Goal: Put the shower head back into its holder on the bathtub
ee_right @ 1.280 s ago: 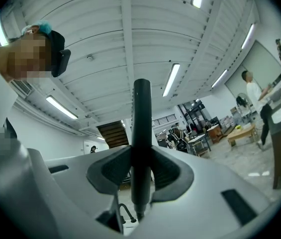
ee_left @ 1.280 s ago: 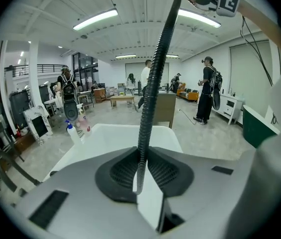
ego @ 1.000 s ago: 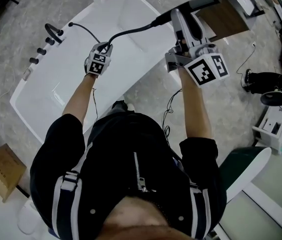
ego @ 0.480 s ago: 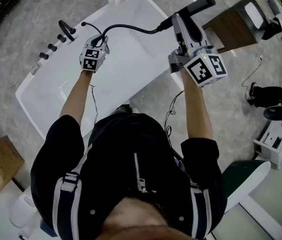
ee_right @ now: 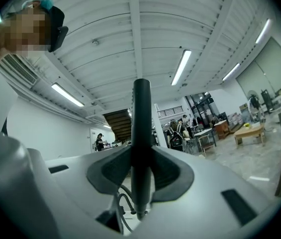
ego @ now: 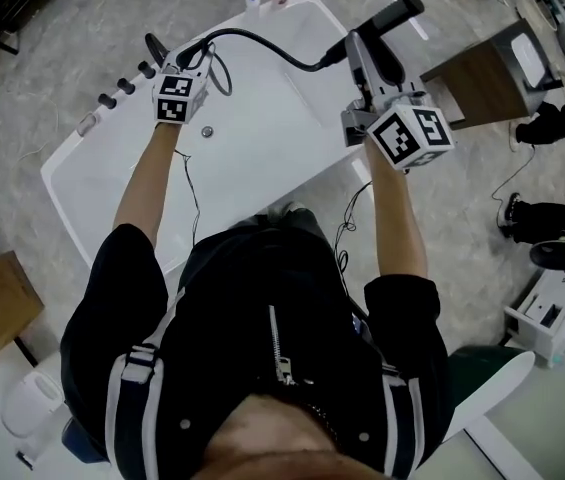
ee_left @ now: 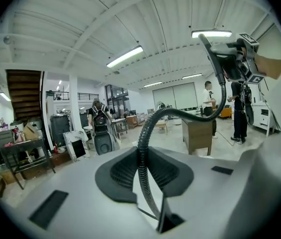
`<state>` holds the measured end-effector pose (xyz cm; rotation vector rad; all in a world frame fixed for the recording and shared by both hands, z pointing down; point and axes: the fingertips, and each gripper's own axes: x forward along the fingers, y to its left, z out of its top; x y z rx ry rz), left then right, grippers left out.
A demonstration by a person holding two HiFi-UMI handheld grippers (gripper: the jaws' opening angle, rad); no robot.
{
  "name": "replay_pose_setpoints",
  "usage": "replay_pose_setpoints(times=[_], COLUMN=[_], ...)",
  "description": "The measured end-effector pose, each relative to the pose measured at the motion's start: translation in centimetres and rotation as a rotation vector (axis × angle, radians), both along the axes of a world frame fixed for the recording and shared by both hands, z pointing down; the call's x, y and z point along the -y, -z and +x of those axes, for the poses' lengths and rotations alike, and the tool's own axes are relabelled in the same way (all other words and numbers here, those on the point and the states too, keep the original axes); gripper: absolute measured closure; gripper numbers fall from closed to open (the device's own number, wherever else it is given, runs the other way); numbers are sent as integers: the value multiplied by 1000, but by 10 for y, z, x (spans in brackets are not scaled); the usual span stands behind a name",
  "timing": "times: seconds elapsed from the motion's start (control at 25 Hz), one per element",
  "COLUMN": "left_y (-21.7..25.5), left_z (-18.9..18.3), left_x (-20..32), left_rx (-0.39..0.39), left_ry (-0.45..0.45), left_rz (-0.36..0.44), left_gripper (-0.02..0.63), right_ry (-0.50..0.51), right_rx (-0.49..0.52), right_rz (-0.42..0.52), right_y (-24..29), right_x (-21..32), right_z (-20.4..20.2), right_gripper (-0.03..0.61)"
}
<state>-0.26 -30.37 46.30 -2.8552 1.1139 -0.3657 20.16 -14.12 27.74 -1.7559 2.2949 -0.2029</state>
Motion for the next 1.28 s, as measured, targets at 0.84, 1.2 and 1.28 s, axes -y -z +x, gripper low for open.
replay_pose_setpoints(times=[0.84,1.2,1.28], left_y=[158,183,184], left_z=[-21,-22,-22], left_x=[52,58,59], left_rx=[102,204,212], left_ry=[195,255,263], left_rz=[339,422,432], left_gripper=[537,537,537], right_ry=[296,374,381], right_rx=[-5,42,51], right_rz=[32,29,25], right_y=[18,16,13], right_x=[100,117,121], right_z=[-17,-17,-16], right_gripper=[451,451,451])
